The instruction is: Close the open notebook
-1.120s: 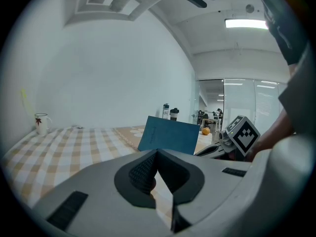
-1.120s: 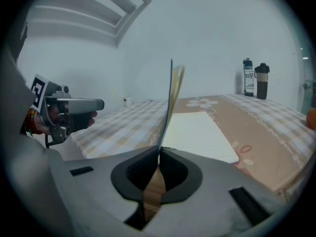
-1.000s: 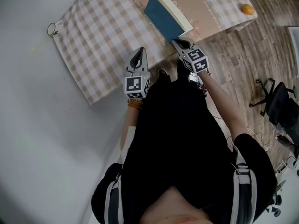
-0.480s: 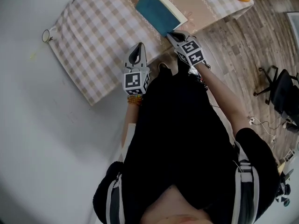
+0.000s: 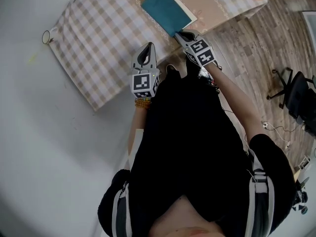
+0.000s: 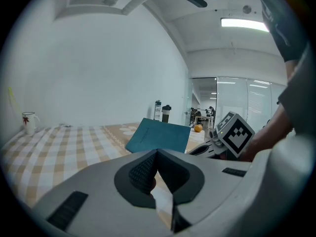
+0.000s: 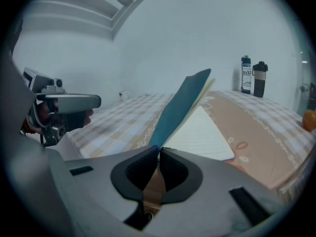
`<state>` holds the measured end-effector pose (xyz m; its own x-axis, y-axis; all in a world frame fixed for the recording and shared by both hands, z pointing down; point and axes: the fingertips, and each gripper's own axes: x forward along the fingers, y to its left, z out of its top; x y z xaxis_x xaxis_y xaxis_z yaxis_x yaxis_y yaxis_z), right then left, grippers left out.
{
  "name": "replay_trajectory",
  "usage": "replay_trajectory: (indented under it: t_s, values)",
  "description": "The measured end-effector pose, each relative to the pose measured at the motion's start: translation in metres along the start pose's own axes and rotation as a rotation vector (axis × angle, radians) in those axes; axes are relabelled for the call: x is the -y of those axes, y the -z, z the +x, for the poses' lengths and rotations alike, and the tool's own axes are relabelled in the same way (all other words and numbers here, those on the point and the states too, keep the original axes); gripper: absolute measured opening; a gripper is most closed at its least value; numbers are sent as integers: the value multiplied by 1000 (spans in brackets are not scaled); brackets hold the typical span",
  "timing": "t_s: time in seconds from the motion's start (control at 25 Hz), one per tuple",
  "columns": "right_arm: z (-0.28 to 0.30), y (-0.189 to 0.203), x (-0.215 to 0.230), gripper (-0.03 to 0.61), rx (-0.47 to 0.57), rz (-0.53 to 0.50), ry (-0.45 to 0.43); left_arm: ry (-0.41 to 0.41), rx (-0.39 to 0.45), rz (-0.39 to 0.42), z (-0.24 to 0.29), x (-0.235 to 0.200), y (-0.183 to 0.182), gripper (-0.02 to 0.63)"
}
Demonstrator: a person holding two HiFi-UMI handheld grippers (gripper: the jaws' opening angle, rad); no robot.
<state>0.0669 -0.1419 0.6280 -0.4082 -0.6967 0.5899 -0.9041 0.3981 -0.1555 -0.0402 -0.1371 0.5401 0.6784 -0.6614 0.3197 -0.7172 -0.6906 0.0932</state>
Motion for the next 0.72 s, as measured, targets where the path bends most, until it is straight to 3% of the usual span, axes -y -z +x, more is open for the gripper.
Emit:
replay_trajectory:
  t_s: [0.52,0.72]
  values:
    - [3,5,2,18,-71,-5,22,-12,12,-19,-8,-6,4,6]
    - [4,9,3,18,-118,80,6,-19,15,-27,-11,-9,6,6]
